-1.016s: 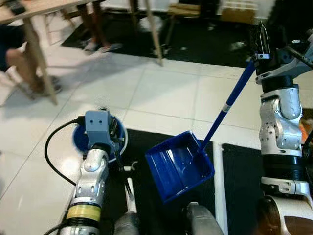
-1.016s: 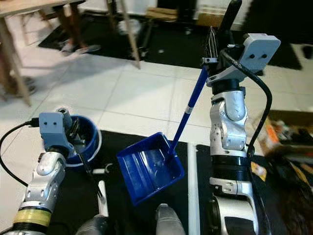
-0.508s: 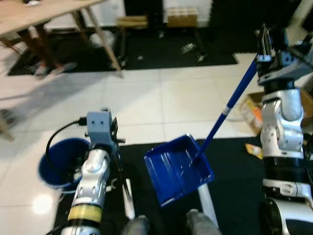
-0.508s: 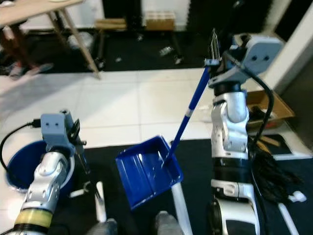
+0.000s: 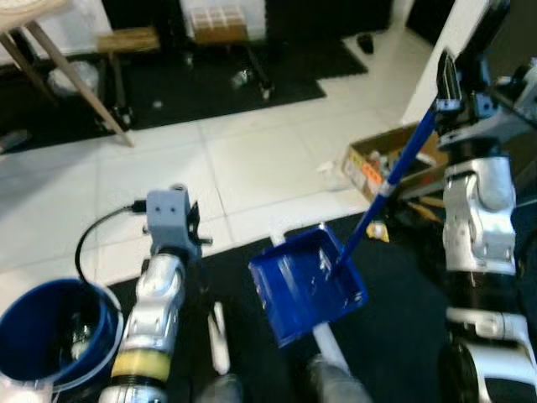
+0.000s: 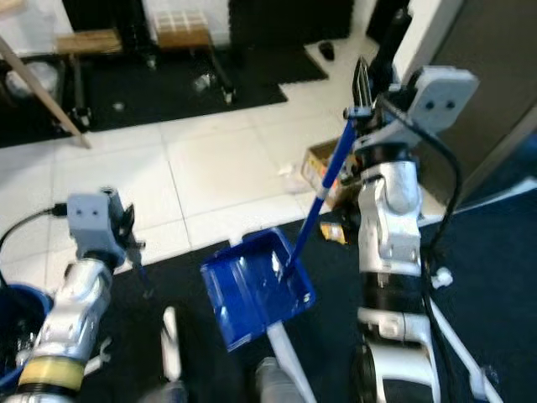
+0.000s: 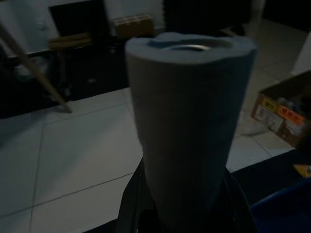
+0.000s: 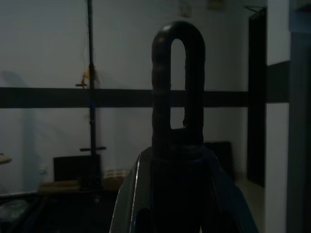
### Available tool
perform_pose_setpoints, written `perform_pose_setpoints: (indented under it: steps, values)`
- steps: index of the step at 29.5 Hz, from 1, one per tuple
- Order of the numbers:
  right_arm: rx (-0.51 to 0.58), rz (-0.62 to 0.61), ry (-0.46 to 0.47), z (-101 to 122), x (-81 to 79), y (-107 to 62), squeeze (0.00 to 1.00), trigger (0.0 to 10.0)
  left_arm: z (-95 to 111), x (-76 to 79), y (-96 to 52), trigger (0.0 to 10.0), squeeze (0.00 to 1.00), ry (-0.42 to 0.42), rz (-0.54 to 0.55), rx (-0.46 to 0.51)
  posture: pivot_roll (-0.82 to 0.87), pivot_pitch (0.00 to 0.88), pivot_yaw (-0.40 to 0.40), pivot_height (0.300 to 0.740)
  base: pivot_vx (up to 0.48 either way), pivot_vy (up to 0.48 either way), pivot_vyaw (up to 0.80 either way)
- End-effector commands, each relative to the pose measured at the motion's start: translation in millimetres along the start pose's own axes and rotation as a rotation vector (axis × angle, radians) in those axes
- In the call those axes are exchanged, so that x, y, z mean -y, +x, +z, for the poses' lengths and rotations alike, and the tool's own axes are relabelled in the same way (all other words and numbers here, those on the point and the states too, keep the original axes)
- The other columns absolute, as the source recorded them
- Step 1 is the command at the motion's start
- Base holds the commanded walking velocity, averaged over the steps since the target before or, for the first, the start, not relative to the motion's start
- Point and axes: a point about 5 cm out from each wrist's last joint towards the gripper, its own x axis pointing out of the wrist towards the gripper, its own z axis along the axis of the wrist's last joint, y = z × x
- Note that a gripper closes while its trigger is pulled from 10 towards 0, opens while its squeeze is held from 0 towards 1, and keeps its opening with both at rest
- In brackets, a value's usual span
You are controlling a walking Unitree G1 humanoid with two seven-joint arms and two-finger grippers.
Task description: Sweep floor
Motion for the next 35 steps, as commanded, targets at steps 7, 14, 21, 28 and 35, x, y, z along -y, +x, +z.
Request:
perform_pose_setpoints:
  steps: [7, 14, 21, 28, 35]
  values:
    - [0.024, -0.022, 0.005, 6.0, 5.3, 0.8, 0.0, 10.0, 2.7, 2.2, 0.8, 10.0, 0.0, 0.011, -0.012, 0.01, 0.09, 0.067, 0.005, 0.694, 0.0, 0.0, -0.79]
    - [0.016, -0.024, 0.004, 4.1, 5.5, 0.8, 0.0, 10.0, 2.3, 2.1, 0.7, 10.0, 0.0, 0.013, -0.011, 0.009, 0.09, 0.063, 0.005, 0.694, 0.0, 0.0, -0.79]
    - [0.002, -0.026, 0.0, -0.1, 6.0, 0.4, 0.0, 10.0, 2.1, 1.9, 0.8, 10.0, 0.0, 0.014, -0.011, 0.008, 0.09, 0.063, 0.005, 0.694, 0.0, 0.0, -0.79]
    - [-0.09, -0.054, -0.073, -44.6, 10.5, -19.0, 0.0, 10.0, -3.8, 2.6, -0.3, 10.0, 0.0, 0.019, -0.007, -0.003, 0.09, 0.067, 0.001, 0.694, 0.0, 0.0, -0.79]
    - [-0.262, -0.07, -0.163, -101.0, 6.2, -53.9, 0.0, 10.0, -7.7, 2.6, -2.4, 10.0, 0.0, 0.021, -0.004, -0.016, 0.1, 0.071, -0.001, 0.694, 0.0, 0.0, -0.71]
